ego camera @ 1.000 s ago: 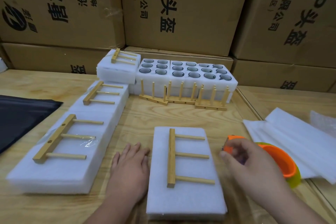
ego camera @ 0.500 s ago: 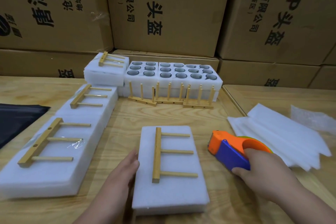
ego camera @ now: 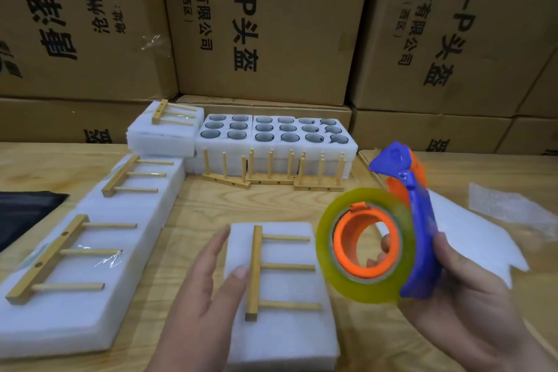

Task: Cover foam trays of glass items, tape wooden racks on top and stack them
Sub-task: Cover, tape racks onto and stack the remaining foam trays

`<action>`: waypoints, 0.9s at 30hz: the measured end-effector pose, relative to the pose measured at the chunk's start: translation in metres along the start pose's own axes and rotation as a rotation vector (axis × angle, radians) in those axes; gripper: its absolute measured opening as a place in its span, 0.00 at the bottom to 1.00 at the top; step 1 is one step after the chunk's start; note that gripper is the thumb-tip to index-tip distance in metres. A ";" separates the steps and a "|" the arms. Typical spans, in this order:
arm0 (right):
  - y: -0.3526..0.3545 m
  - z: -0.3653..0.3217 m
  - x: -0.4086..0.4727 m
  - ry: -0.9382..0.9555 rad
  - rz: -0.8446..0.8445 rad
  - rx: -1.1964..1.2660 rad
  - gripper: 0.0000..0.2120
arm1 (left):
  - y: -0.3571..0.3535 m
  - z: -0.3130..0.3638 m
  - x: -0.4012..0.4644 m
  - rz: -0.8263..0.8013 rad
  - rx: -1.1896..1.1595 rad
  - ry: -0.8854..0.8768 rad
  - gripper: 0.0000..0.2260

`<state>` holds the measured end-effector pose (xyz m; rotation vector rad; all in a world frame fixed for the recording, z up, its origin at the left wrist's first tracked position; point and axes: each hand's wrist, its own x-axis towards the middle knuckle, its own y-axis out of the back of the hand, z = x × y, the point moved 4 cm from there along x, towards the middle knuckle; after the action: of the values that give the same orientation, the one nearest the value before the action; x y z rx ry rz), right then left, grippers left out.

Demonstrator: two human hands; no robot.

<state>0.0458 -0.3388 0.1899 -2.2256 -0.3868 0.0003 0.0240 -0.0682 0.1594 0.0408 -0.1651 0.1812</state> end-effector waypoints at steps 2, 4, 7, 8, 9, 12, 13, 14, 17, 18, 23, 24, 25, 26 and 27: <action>-0.005 0.018 0.005 -0.120 -0.020 0.155 0.24 | -0.018 0.019 -0.003 -0.095 0.024 -0.109 0.29; -0.014 0.033 0.008 -0.201 -0.018 0.204 0.24 | -0.043 0.033 -0.010 -0.278 -0.026 -0.112 0.40; -0.020 0.053 0.006 -0.200 -0.009 0.166 0.25 | -0.065 0.034 -0.017 -0.375 -0.023 -0.075 0.57; -0.021 0.057 0.005 -0.201 -0.029 0.174 0.25 | -0.066 0.033 -0.016 -0.348 -0.022 -0.053 0.58; -0.022 0.055 0.007 -0.177 -0.046 0.165 0.26 | -0.065 0.030 -0.014 -0.320 -0.025 -0.029 0.58; -0.022 0.052 0.005 -0.161 0.012 0.114 0.26 | -0.063 0.024 -0.016 -0.343 -0.034 0.014 0.61; -0.025 0.052 0.006 -0.144 -0.025 0.113 0.27 | -0.063 0.022 -0.017 -0.351 -0.017 0.011 0.63; -0.030 0.053 0.006 -0.161 -0.072 0.144 0.28 | -0.063 0.020 -0.018 -0.355 0.001 0.009 0.63; -0.019 0.060 0.005 -0.205 -0.106 0.124 0.41 | -0.062 0.021 -0.021 -0.431 -0.021 0.035 0.61; -0.021 0.059 0.001 -0.245 -0.179 0.206 0.41 | -0.061 0.022 -0.020 -0.466 -0.019 0.028 0.59; -0.027 0.030 -0.013 -0.122 -0.056 -0.680 0.30 | -0.022 0.051 -0.001 -0.374 0.038 -0.079 0.42; -0.030 0.025 -0.015 -0.116 -0.054 -0.829 0.31 | -0.015 0.059 0.002 -0.354 0.021 -0.118 0.40; -0.033 0.022 -0.016 -0.117 -0.049 -0.926 0.30 | -0.010 0.070 0.004 -0.340 0.013 -0.167 0.38; -0.036 0.022 -0.017 -0.117 -0.042 -0.993 0.29 | -0.007 0.081 0.005 -0.329 0.011 -0.217 0.37; -0.039 0.023 -0.019 -0.107 -0.030 -1.038 0.28 | -0.004 0.092 0.005 -0.328 0.016 -0.268 0.35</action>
<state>0.0142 -0.3037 0.2031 -3.2504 -0.5587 -0.1230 0.0145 -0.0768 0.2509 0.1073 -0.4208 -0.1520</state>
